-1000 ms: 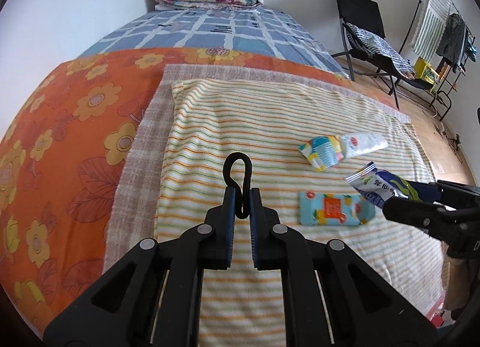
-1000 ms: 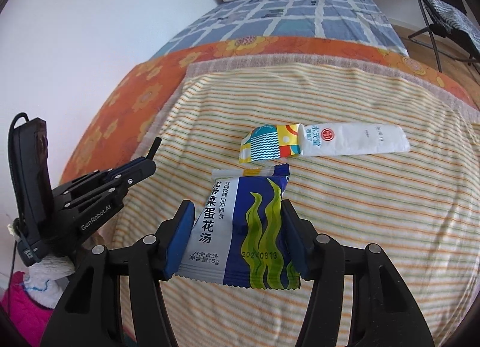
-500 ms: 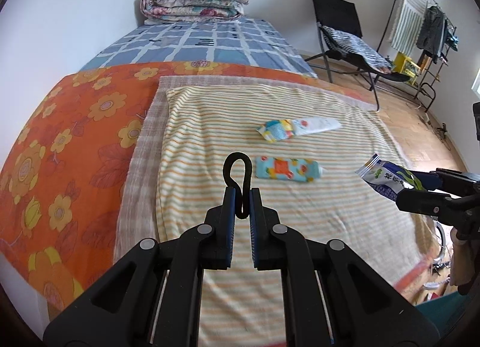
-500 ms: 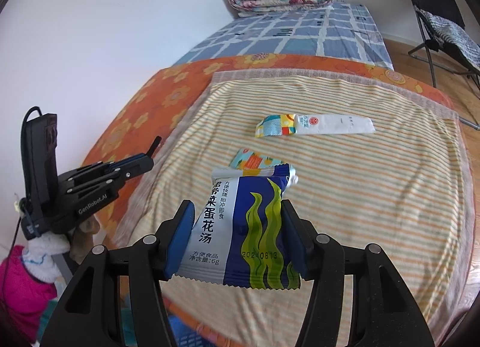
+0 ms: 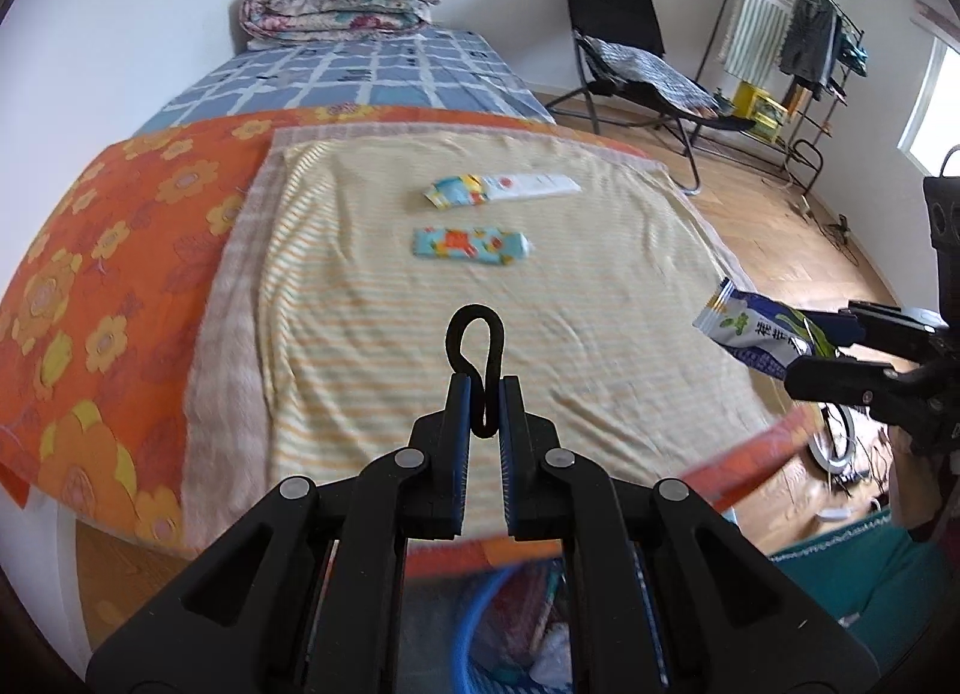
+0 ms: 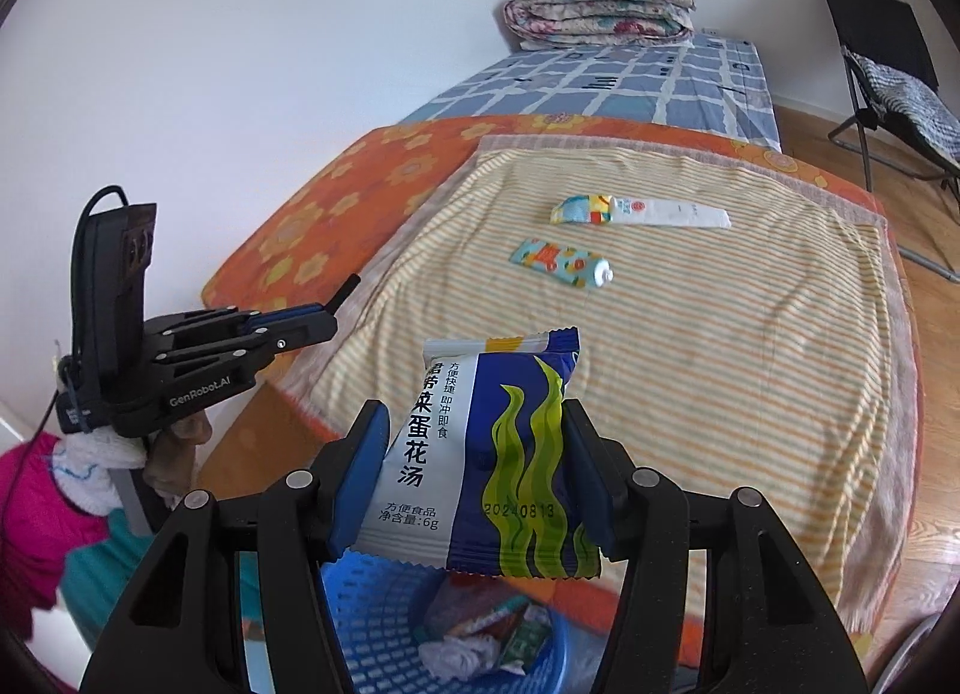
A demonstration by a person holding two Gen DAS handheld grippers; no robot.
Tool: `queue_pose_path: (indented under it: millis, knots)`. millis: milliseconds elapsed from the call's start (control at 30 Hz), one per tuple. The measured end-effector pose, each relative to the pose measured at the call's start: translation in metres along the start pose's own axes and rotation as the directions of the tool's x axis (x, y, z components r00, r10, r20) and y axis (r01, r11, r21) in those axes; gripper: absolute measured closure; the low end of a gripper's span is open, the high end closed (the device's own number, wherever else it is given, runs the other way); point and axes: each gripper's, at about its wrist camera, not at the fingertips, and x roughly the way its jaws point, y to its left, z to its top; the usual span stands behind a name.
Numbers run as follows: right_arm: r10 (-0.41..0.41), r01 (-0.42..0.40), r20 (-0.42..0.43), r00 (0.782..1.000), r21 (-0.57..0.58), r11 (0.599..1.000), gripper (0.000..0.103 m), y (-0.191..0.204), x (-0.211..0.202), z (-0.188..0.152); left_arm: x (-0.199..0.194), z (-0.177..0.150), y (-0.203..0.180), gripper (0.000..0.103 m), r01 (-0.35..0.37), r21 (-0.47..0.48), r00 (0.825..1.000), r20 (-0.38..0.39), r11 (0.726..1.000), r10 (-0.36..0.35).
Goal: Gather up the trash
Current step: 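Carry the hair tie and blue wrapper over the blue basket with both tools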
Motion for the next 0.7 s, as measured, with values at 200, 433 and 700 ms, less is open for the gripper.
queue_pose_path:
  millis: [200,433,700]
  knots:
    - [0.002,-0.001,-0.036,0.999,0.039,0.999,0.046,-0.013,-0.011,-0.038,0.001,-0.043,-0.012,0.096,0.054,-0.037,0.996,-0.075,0.998,-0.057]
    - [-0.002,0.005,-0.087,0.996,0.036,0.999,0.046,-0.012,-0.012,-0.073,0.001,-0.084,-0.028,0.096,0.093,-0.065,0.987,-0.125,0.994,-0.101]
    - [0.021,-0.019,-0.165,0.986,0.014,1.000,0.046,0.002,-0.002,-0.106,0.010,-0.121,-0.038,0.096,0.114,-0.082,0.971,-0.200,0.990,-0.128]
